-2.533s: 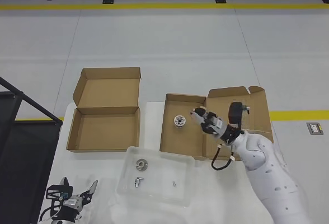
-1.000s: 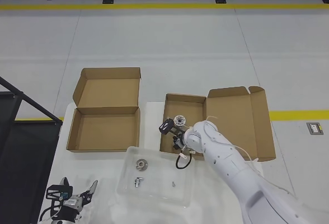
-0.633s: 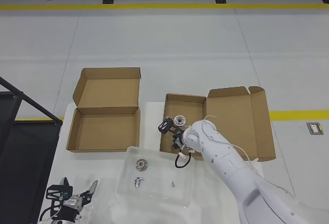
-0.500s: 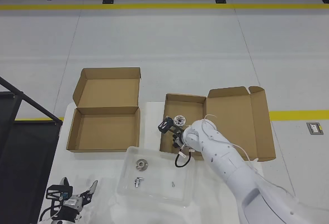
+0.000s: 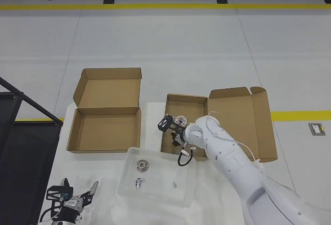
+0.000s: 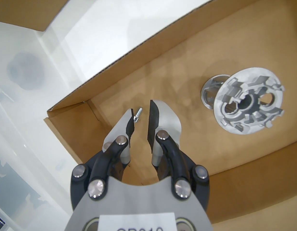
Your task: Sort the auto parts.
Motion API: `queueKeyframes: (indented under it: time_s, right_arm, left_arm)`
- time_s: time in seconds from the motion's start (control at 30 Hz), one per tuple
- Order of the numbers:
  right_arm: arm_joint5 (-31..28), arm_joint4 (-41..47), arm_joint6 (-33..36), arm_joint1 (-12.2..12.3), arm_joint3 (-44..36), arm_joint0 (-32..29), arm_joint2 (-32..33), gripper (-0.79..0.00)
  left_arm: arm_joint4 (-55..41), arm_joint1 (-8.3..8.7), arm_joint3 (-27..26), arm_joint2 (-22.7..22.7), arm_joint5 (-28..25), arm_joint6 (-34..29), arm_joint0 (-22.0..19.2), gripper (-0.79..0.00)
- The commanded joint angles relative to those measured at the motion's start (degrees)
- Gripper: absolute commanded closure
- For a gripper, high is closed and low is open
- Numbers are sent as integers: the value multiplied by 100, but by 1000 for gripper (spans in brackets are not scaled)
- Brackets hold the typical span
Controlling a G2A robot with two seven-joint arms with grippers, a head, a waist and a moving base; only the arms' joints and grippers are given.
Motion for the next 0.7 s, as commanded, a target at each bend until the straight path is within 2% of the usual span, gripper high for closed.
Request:
queueKeyframes:
  time_s: [0.0, 0.17, 0.3, 0.4, 0.6, 0.67]
  right_arm:
    - [-56, -18, -28, 79, -189, -33, 75, -157]
    - [-406, -84, 13, 366, -1013, -264, 342, -154]
    - [-647, -180, 282, 693, -2170, -689, 712, -154]
    - [-756, -280, 683, 986, -3431, -1251, 1118, -154]
    - [-889, -427, 1928, 1495, -6279, -2807, 1979, -169]
    - [-937, -432, 2289, 1602, -6975, -3243, 2154, -228]
  left_arm:
    - [0, 0, 0, 0, 0, 0, 0, -785]
    - [0, 0, 0, 0, 0, 0, 0, -785]
    - [0, 0, 0, 0, 0, 0, 0, -785]
    - [0, 0, 0, 0, 0, 0, 0, -785]
    - [0, 0, 0, 0, 0, 0, 0, -785]
    - [0, 0, 0, 0, 0, 0, 0, -785]
